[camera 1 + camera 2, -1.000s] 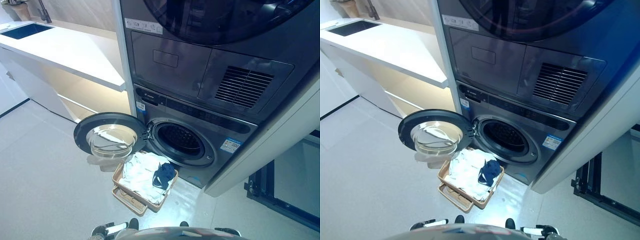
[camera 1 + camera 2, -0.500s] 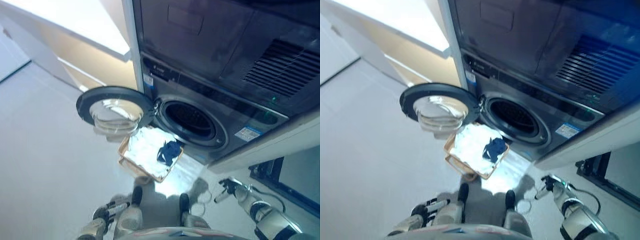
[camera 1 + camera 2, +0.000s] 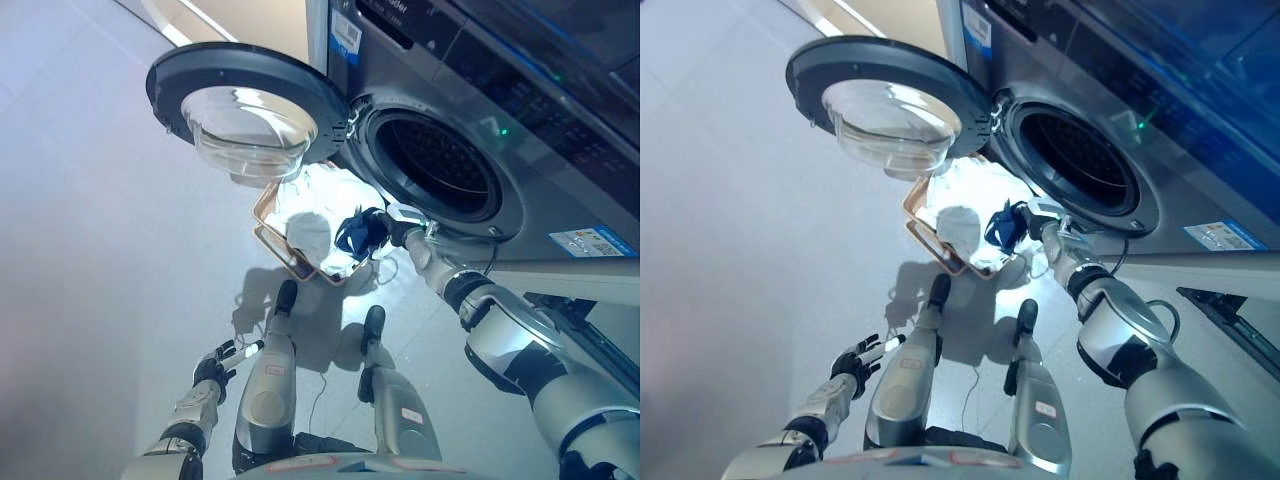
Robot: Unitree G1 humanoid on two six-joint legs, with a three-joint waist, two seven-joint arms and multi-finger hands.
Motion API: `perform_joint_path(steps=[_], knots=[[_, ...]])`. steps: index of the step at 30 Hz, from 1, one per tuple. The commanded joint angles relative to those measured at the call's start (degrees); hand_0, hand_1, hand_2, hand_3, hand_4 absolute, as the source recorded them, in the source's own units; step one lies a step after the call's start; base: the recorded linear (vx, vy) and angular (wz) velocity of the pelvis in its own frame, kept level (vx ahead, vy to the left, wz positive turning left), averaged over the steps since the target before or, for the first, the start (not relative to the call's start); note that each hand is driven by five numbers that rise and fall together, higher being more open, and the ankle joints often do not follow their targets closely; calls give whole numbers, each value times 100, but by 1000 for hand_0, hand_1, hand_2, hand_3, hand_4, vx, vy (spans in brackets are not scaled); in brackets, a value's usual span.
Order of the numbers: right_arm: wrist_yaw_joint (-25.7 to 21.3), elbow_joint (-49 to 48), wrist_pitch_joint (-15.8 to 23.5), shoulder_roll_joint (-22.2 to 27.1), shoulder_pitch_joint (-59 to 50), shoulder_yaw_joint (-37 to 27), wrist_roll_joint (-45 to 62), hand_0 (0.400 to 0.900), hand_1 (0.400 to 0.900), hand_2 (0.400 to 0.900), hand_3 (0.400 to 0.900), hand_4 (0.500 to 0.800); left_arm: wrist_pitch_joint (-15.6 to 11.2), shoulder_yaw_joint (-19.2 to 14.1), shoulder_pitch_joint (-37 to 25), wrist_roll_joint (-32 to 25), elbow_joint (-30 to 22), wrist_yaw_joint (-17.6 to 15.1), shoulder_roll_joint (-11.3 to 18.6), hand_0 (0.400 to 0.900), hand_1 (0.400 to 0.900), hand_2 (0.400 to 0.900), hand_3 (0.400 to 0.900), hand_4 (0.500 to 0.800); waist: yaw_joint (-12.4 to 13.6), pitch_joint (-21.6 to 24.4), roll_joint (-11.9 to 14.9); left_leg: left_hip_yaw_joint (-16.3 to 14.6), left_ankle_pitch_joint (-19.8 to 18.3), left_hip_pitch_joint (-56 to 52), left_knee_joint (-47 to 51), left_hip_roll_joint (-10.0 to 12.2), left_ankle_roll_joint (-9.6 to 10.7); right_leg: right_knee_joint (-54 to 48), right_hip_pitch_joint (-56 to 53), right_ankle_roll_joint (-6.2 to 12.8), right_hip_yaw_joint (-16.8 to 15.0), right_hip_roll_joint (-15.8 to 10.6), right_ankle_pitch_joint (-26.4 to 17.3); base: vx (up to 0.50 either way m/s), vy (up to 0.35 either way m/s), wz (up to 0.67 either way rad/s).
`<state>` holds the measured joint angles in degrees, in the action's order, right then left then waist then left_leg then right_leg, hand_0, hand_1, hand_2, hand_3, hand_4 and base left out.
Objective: Put the clothes in the basket into the washing machine.
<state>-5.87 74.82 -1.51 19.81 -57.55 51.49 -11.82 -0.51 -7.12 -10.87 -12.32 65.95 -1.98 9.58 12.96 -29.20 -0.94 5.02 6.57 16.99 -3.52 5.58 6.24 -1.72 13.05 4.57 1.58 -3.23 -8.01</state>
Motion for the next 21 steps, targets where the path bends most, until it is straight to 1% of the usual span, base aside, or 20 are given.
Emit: perform_joint_path(steps=[1, 5, 12, 16, 21], knots=[[-326, 151, 2, 216, -650, 477, 106, 900, 900, 900, 900, 800, 49, 96, 420, -26, 83, -134, -130, 900, 900, 900, 900, 800, -58, -59, -345, -52, 58, 645, -212, -136, -354, 1068, 232, -74, -72, 341, 143, -11, 42, 4], [-450, 527, 17, 298, -1083, 733, 126, 900, 900, 900, 900, 800, -1, 49, 359, -147, -39, -162, -223, 900, 900, 900, 900, 800, -31, -59, -491, -30, 52, 1192, -542, -98, -304, 1319, 637, 21, -59, 342, 123, -19, 57, 6], [-570, 765, 20, 508, -1585, 1064, 143, 900, 900, 900, 900, 800, -142, -171, 450, -517, -738, -262, -359, 900, 900, 900, 900, 800, 17, -59, -845, 34, 28, 2122, -1206, -81, -258, 1968, 1401, 182, -24, 317, 93, 4, 58, 8], [-666, 1034, 17, 655, -1836, 1190, 220, 900, 900, 900, 900, 800, -208, -191, 515, -621, -819, -321, -348, 900, 900, 900, 900, 800, 111, -59, -1024, 114, 34, 2600, -1551, -98, -262, 2254, 1742, 260, -20, 314, 79, 14, 69, 4], [-797, 1177, 23, 775, -2109, 1316, 338, 900, 900, 900, 900, 800, -259, -112, 598, -666, -1000, -361, -359, 900, 900, 900, 900, 800, 208, -59, -1117, 161, 9, 2901, -1645, -113, -267, 2374, 1939, 299, -66, 298, 95, 41, 61, 6]])
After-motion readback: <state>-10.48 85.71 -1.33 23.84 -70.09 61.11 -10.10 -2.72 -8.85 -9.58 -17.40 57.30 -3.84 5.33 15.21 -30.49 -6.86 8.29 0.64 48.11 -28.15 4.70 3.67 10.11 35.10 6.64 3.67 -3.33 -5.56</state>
